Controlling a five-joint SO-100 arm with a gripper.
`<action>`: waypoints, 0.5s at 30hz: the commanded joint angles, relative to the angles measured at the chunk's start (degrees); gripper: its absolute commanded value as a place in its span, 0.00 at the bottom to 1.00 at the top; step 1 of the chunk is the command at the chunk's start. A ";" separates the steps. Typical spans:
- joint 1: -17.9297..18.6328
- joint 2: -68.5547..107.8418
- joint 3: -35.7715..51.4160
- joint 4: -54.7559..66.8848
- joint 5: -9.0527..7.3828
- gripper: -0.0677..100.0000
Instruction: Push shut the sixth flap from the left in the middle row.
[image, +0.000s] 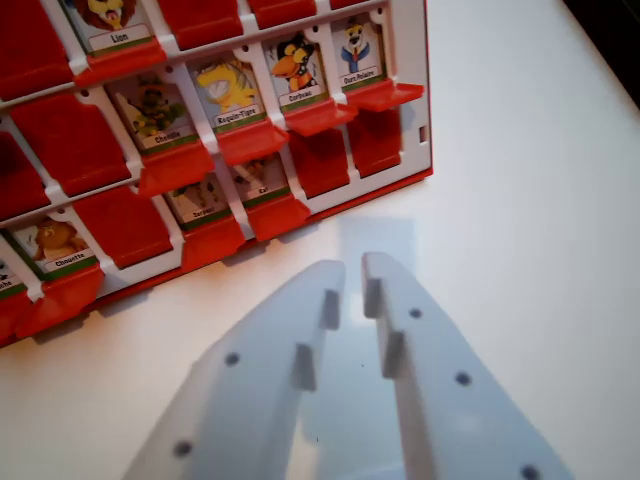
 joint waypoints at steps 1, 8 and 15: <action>-1.05 -3.52 -1.49 -5.63 0.09 0.02; -1.85 -11.69 -2.64 -11.60 0.18 0.02; -1.76 -18.02 -2.90 -16.26 0.00 0.02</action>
